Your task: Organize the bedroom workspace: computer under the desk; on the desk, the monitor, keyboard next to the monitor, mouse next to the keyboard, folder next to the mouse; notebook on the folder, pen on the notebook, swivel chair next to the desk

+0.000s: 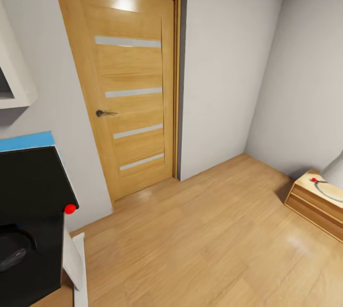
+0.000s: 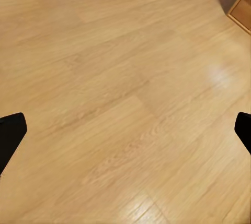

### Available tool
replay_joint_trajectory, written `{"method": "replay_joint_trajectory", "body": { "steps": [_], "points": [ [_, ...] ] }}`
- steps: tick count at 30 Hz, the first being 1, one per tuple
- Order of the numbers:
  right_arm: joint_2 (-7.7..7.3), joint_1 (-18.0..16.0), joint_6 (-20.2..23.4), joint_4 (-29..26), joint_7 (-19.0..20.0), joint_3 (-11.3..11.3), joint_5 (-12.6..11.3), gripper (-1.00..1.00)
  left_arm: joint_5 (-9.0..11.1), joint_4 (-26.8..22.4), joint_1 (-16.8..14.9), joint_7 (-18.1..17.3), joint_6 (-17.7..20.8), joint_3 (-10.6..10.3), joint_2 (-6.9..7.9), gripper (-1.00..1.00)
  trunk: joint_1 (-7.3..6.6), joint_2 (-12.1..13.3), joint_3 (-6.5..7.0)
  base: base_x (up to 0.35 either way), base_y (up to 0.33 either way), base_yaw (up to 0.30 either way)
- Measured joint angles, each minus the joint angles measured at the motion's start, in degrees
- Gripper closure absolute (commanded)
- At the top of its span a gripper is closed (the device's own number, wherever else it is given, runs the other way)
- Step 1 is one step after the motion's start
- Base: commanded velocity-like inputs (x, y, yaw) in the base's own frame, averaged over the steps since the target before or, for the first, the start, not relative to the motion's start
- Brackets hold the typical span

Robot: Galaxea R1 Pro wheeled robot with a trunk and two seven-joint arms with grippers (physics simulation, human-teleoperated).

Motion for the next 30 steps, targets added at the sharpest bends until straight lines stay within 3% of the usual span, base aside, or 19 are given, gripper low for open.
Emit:
{"method": "replay_joint_trajectory", "body": {
  "steps": [11,30],
  "points": [
    [0.0,0.0,0.0,-0.09,0.0,0.0,-0.01,-1.0,0.0,0.08,0.0,0.0,0.09,0.01,-0.02,-1.0,0.0,0.0,-0.38,0.334,-0.02,0.0],
    [0.0,-0.01,-0.01,-0.01,0.0,0.0,-0.01,-1.0,0.0,0.09,0.0,0.0,0.27,0.01,0.09,-1.0,0.0,0.0,-2.02,0.311,-0.173,0.035]
  ]
}}
